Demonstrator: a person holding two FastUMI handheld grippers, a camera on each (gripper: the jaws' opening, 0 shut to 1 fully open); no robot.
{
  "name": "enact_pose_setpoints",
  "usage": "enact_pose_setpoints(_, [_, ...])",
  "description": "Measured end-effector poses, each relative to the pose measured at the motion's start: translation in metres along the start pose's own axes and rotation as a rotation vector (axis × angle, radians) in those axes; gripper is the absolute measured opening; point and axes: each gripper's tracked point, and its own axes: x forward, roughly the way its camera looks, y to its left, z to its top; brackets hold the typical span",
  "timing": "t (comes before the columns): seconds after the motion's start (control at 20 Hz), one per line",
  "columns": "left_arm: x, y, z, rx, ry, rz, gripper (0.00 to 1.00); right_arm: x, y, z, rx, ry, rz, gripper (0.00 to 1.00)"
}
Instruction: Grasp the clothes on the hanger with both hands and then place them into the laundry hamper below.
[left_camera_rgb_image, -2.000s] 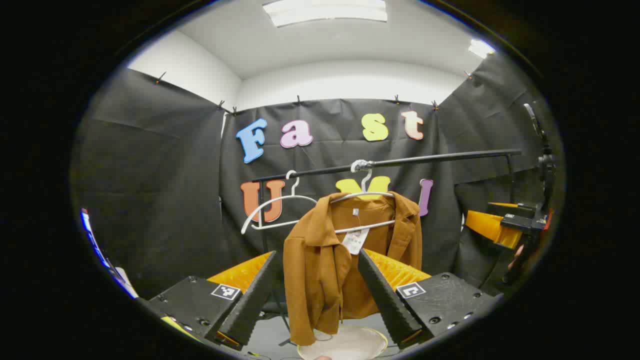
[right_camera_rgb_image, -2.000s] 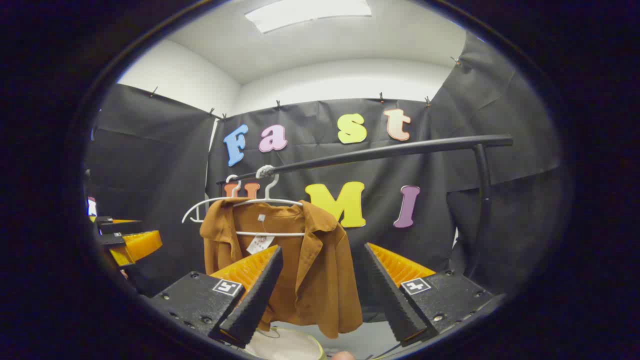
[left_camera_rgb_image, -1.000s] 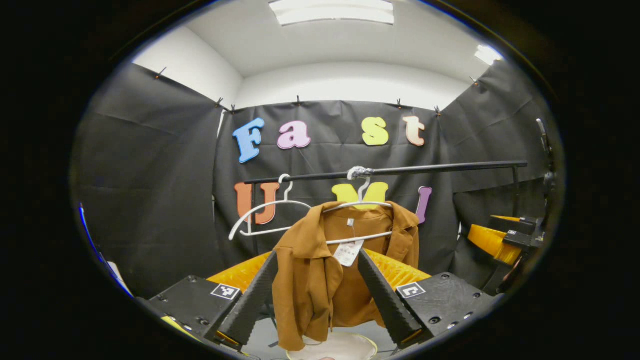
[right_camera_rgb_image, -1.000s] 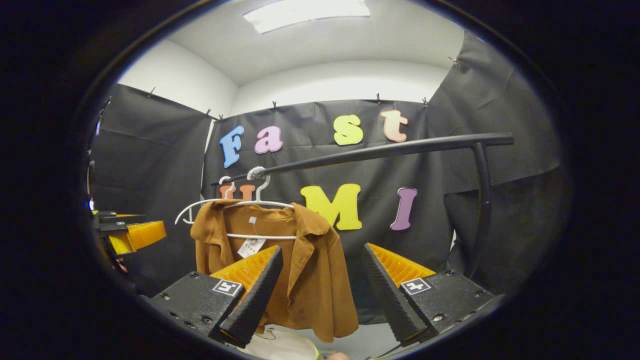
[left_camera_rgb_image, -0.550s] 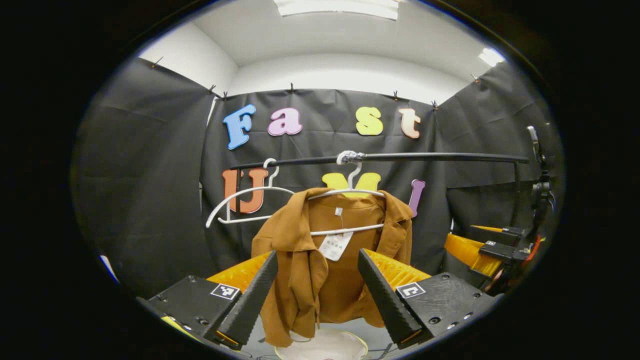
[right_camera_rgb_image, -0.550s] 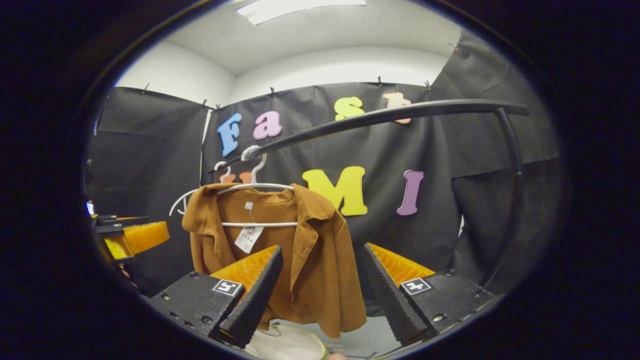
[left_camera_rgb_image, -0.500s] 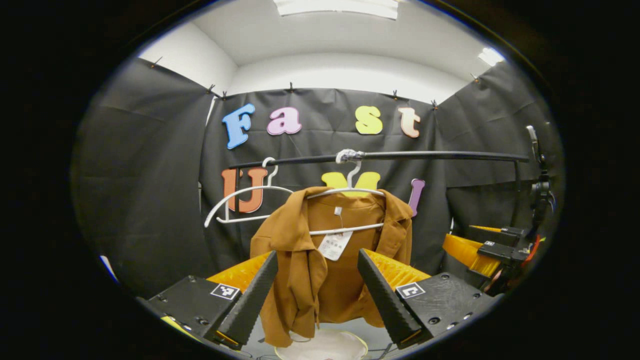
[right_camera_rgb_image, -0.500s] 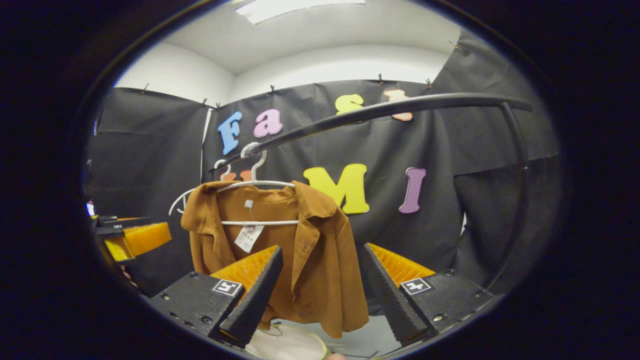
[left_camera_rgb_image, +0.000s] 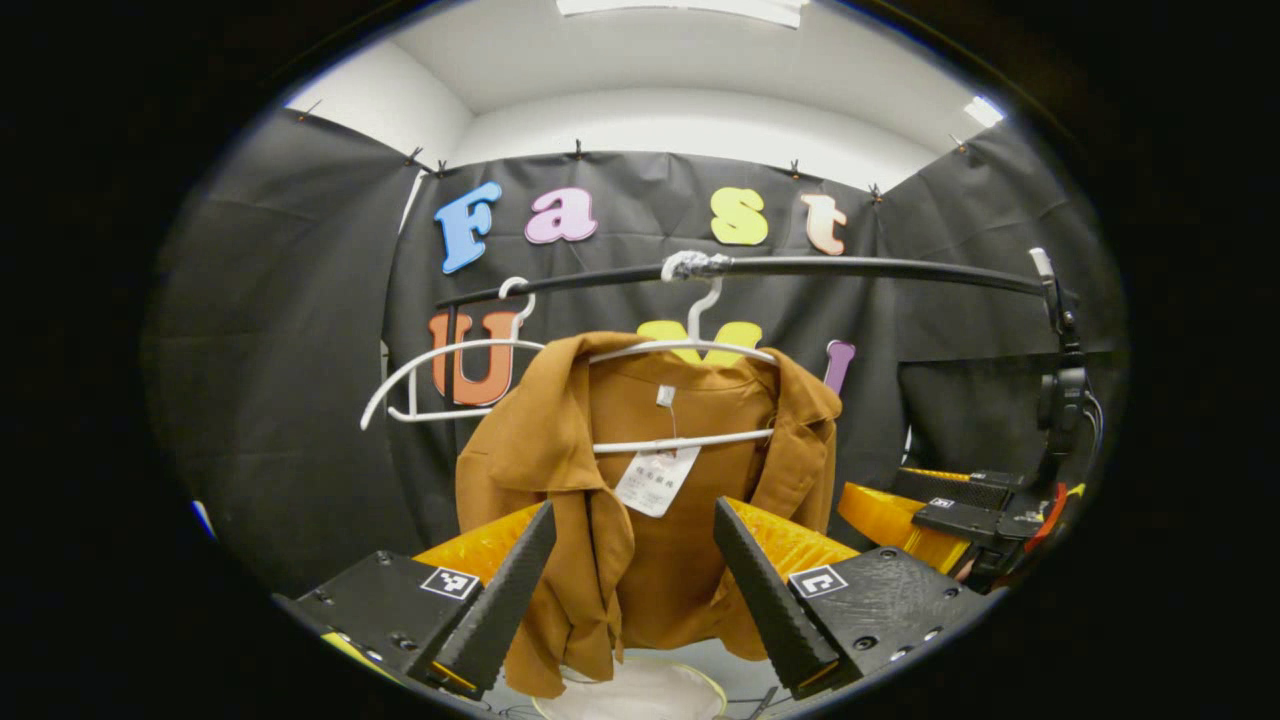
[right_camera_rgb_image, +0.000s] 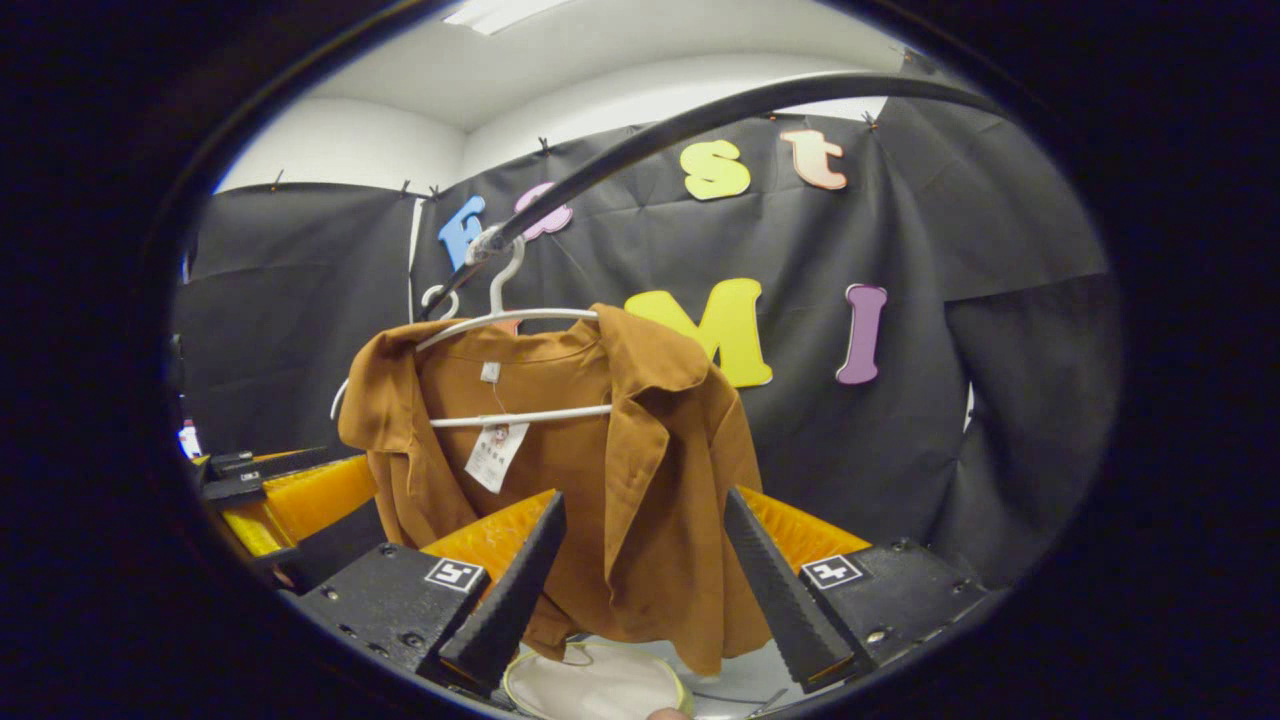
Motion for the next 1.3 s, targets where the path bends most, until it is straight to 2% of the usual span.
enact_pose_setpoints(0.1, [0.009, -0.004, -0.006, -0.013, 0.006, -0.013, 1.00, 0.012, 0.001, -0.004, 0.002, 0.009, 0.008, 1.00])
enact_pose_setpoints(0.15, [0.013, -0.005, -0.008, -0.020, 0.006, -0.020, 0.95, 0.019, 0.001, -0.004, 0.007, 0.014, 0.011, 1.00])
enact_pose_setpoints(0.2, [0.016, -0.006, -0.010, -0.032, 0.012, -0.026, 0.94, 0.024, 0.001, -0.005, 0.012, 0.016, 0.020, 1.00])
enact_pose_setpoints(0.25, [0.020, -0.007, -0.010, -0.042, 0.006, -0.034, 1.00, 0.030, 0.000, -0.006, 0.015, 0.020, 0.019, 1.00])
enact_pose_setpoints(0.3, [0.025, -0.007, -0.012, -0.051, 0.009, -0.038, 0.93, 0.035, -0.002, -0.008, 0.020, 0.025, 0.019, 1.00])
enact_pose_setpoints(0.35, [0.030, -0.006, -0.016, -0.062, 0.018, -0.040, 1.00, 0.041, -0.004, -0.010, 0.026, 0.036, 0.018, 1.00])
enact_pose_setpoints(0.4, [0.036, -0.003, -0.020, -0.074, 0.035, -0.033, 1.00, 0.045, -0.002, -0.013, 0.033, 0.049, 0.030, 1.00])
enact_pose_setpoints(0.55, [0.054, 0.004, -0.031, -0.097, 0.075, -0.012, 0.95, 0.060, 0.003, -0.018, 0.076, 0.073, 0.065, 0.98])
enact_pose_setpoints(0.6, [0.061, 0.008, -0.035, -0.089, 0.081, -0.002, 0.77, 0.067, 0.004, -0.019, 0.092, 0.082, 0.076, 0.98])
enact_pose_setpoints(0.65, [0.067, 0.011, -0.037, -0.082, 0.084, 0.009, 0.76, 0.073, 0.005, -0.021, 0.109, 0.092, 0.082, 0.97])
enact_pose_setpoints(0.7, [0.073, 0.013, -0.039, -0.079, 0.091, 0.016, 0.76, 0.079, 0.006, -0.022, 0.122, 0.101, 0.086, 0.97])
enact_pose_setpoints(0.75, [0.077, 0.016, -0.040, -0.079, 0.090, 0.031, 0.84, 0.084, 0.008, -0.024, 0.131, 0.110, 0.095, 0.96])
enact_pose_setpoints(0.8, [0.083, 0.019, -0.040, -0.090, 0.089, 0.038, 0.76, 0.088, 0.011, -0.023, 0.134, 0.109, 0.106, 0.95])
enact_pose_setpoints(0.85, [0.087, 0.018, -0.040, -0.105, 0.091, 0.043, 0.84, 0.094, 0.010, -0.021, 0.136, 0.105, 0.104, 0.95])
enact_pose_setpoints(0.9, [0.090, 0.017, -0.039, -0.118, 0.091, 0.045, 0.84, 0.100, 0.009, -0.020, 0.142, 0.107, 0.097, 0.94])
enact_pose_setpoints(0.95, [0.093, 0.017, -0.039, -0.122, 0.086, 0.053, 0.76, 0.103, 0.007, -0.020, 0.158, 0.102, 0.088, 0.94])
enact_pose_setpoints(1.0, [0.096, 0.016, -0.038, -0.124, 0.086, 0.054, 0.84, 0.109, 0.005, -0.017, 0.171, 0.096, 0.075, 0.91])
enact_pose_setpoints(1.05, [0.098, 0.015, -0.039, -0.123, 0.088, 0.060, 0.76, 0.114, 0.004, -0.017, 0.182, 0.093, 0.067, 0.94])
enact_pose_setpoints(1.1, [0.101, 0.017, -0.038, -0.122, 0.087, 0.069, 0.76, 0.120, 0.004, -0.016, 0.192, 0.094, 0.061, 0.94])
enact_pose_setpoints(1.15, [0.104, 0.020, -0.038, -0.121, 0.086, 0.088, 0.84, 0.124, 0.003, -0.016, 0.200, 0.093, 0.057, 0.94])
enact_pose_setpoints(1.2, [0.108, 0.024, -0.039, -0.127, 0.083, 0.102, 0.75, 0.128, 0.002, -0.014, 0.210, 0.090, 0.051, 0.94])
enact_pose_setpoints(1.25, [0.111, 0.026, -0.039, -0.141, 0.086, 0.117, 0.76, 0.131, 0.003, -0.015, 0.214, 0.092, 0.048, 0.94])
enact_pose_setpoints(1.3, [0.115, 0.031, -0.040, -0.154, 0.085, 0.138, 0.84, 0.134, 0.001, -0.016, 0.216, 0.091, 0.036, 0.91])
